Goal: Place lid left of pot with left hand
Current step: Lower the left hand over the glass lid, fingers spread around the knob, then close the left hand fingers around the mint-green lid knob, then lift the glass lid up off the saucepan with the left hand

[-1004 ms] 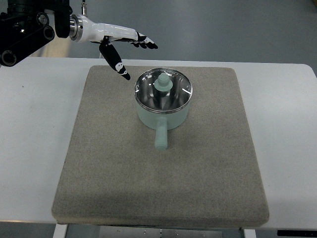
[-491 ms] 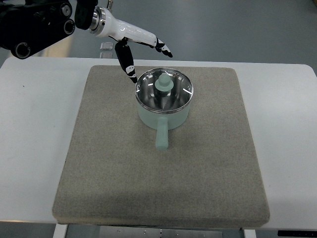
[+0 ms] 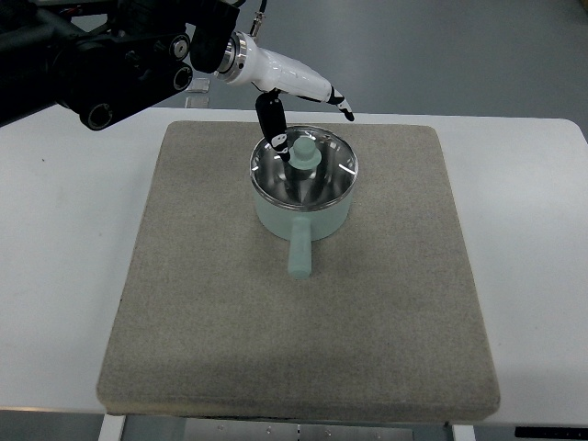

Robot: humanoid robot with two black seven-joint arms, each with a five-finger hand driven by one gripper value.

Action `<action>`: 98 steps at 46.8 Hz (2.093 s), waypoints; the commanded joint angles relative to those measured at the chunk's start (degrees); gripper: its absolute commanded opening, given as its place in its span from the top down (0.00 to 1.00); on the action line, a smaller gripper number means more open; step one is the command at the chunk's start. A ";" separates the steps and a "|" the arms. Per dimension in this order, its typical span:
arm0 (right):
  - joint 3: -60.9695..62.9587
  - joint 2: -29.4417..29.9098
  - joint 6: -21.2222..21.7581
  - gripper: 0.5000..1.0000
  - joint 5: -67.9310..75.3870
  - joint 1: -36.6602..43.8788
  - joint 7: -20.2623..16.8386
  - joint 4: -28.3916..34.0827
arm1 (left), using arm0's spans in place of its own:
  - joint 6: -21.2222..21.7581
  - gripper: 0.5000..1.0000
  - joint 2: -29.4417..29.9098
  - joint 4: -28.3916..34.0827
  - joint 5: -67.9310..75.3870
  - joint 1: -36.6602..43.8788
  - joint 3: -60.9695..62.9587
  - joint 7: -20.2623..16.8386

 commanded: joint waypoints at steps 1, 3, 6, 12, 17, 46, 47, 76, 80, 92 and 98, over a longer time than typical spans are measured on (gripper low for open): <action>0.00 0.00 0.00 0.16 0.00 -0.02 0.00 0.00 | 0.90 0.07 -0.12 0.17 1.43 0.28 0.03 0.00; 0.00 0.00 0.00 0.16 0.00 -0.02 0.00 0.00 | 0.90 0.08 -0.21 0.35 1.61 0.45 0.03 0.00; 0.00 0.00 0.00 0.16 0.00 -0.02 0.00 0.00 | 0.90 0.13 -0.21 0.35 1.78 0.54 0.03 0.00; 0.00 0.00 0.00 0.16 0.00 -0.02 0.00 0.00 | 0.90 0.28 -0.74 0.35 1.96 0.72 0.64 0.00; 0.00 0.00 0.00 0.16 0.00 -0.02 0.00 0.00 | 0.90 0.29 -0.91 0.35 1.96 0.72 1.26 0.00; 0.00 0.00 0.00 0.16 0.00 -0.02 0.00 0.00 | 0.29 0.66 -0.91 -0.18 3.54 0.81 1.26 0.00; 0.00 0.00 0.00 0.16 0.00 -0.02 0.00 0.00 | 0.37 0.67 -0.91 -0.18 3.54 0.81 1.26 0.00; 0.00 0.00 0.00 0.16 0.00 -0.02 0.00 0.00 | 1.08 1.00 -0.47 -0.09 3.63 0.54 1.08 0.00; 0.00 0.00 0.00 0.16 0.00 -0.02 0.00 0.00 | 1.34 1.00 -0.21 -0.18 3.46 0.28 0.64 0.00; 0.00 0.00 0.00 0.16 0.00 -0.02 0.00 0.00 | 1.26 1.00 0.93 -0.27 3.37 -0.43 0.11 0.00; 0.00 0.00 0.00 0.16 0.00 -0.02 0.00 0.00 | 1.26 1.00 1.72 -0.27 3.46 -0.60 0.11 0.00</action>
